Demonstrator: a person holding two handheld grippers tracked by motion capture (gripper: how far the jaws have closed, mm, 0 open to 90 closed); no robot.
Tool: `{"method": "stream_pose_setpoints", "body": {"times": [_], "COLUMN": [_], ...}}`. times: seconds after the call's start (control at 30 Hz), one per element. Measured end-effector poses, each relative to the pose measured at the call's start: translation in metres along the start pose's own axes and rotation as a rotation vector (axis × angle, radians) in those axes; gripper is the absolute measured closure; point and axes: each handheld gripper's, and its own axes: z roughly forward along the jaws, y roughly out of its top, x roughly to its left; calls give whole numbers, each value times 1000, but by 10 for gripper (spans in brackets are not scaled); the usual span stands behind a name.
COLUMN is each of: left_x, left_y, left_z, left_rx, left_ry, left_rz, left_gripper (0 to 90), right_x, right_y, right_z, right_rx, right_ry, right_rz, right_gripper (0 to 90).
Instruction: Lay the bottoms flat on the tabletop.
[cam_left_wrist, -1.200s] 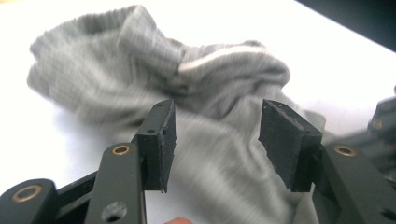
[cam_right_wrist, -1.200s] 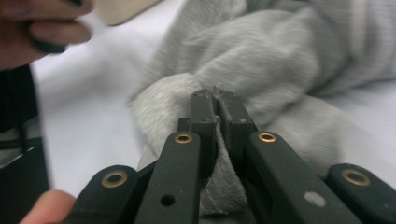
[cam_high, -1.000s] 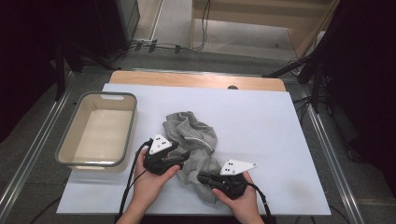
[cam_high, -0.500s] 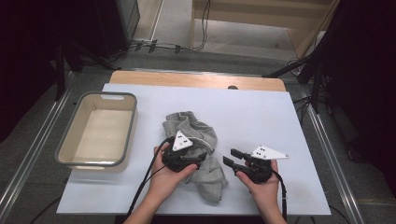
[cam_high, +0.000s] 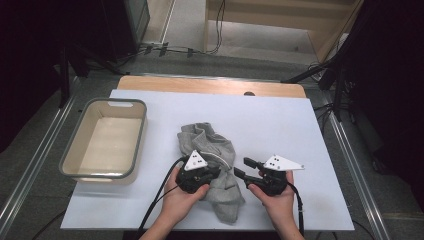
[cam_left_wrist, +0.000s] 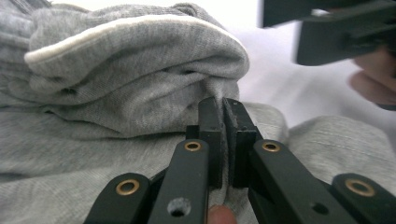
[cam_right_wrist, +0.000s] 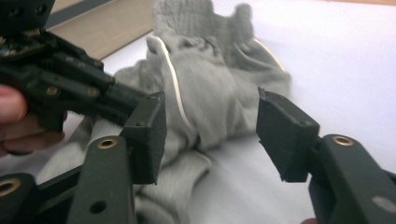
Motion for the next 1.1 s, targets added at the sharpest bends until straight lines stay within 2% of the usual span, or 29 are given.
{"method": "stream_pose_setpoints", "body": {"times": [0.1, 0.17, 0.23, 0.3, 0.33, 0.4, 0.47, 0.57, 0.6, 0.73, 0.83, 0.9, 1.0, 1.1], "left_x": [-14, -21, -26, -26, -24, -20, -17, -8, -5, 7, 12, 12, 10, 9], "left_y": [-5, -8, -10, -12, -13, -13, -12, -11, -11, -12, -14, -12, -8, -5], "left_z": [1, 2, 0, -3, -5, -12, -20, -29, -32, -39, -40, -41, -42, -46], "left_rx": [0, 0, 5, -8, -15, -31, -48, -60, -63, -66, -57, -64, -71, -88], "left_ry": [-46, -70, -71, -67, -81, -84, -57, -33, -7, 42, 55, 43, 43, 38], "left_rz": [20, 37, 60, 61, 51, 46, 52, 38, 39, 19, 11, 4, 18, 11], "left_gripper": [869, 869, 866, 849, 827, 766, 687, 600, 581, 542, 527, 522, 514, 502], "right_x": [6, 8, 9, 8, 6, 1, -5, -14, -16, -27, -36, -40, -40, -31], "right_y": [2, 2, 0, -2, -2, -2, -2, -3, -4, -3, -3, -4, -2, 2], "right_z": [4, 7, 11, 11, 10, 6, 1, -7, -10, -24, -34, -40, -43, -44], "right_rx": [-1, 8, 35, 72, 78, 79, 62, 31, 19, -33, -66, -85, -98, -105], "right_ry": [26, 38, 75, 74, 64, 45, 27, 23, 19, 0, -4, 2, 3, 9], "right_rz": [-18, -28, -26, -26, -19, 4, 24, 54, 59, 93, 116, 140, 130, 108], "right_gripper": [383, 423, 579, 756, 787, 800, 802, 802, 802, 802, 802, 801, 802, 802]}}
